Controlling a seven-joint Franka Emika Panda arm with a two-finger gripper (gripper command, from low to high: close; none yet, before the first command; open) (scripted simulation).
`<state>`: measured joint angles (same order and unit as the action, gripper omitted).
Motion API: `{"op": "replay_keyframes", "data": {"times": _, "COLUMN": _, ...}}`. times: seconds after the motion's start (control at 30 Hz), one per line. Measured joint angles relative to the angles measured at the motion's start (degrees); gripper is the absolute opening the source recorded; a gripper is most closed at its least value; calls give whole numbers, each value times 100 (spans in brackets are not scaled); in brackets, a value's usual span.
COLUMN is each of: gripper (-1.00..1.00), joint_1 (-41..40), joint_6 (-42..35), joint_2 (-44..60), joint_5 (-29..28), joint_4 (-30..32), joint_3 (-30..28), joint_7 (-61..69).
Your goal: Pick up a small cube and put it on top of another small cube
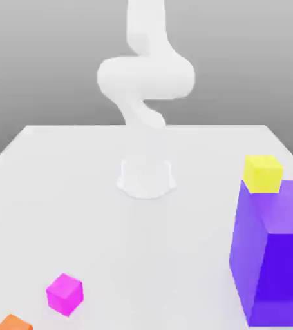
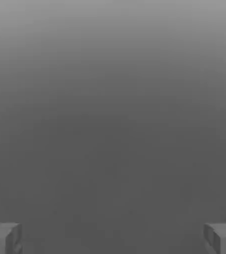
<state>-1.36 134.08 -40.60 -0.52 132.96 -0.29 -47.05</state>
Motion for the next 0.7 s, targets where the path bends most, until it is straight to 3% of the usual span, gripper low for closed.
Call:
{"op": "replay_keyframes", "data": {"times": 0.43, "gripper": 0, "joint_1": -598, "joint_6": 1204, "joint_2": 2734, "joint_5": -154, "joint_4": 614, "joint_3": -339, "joint_7": -550}}
{"op": "replay_keyframes", "data": {"times": 0.7, "gripper": 0, "joint_1": -987, "joint_6": 1937, "joint_2": 4400, "joint_5": 91, "joint_4": 988, "joint_3": -561, "joint_7": -641}}
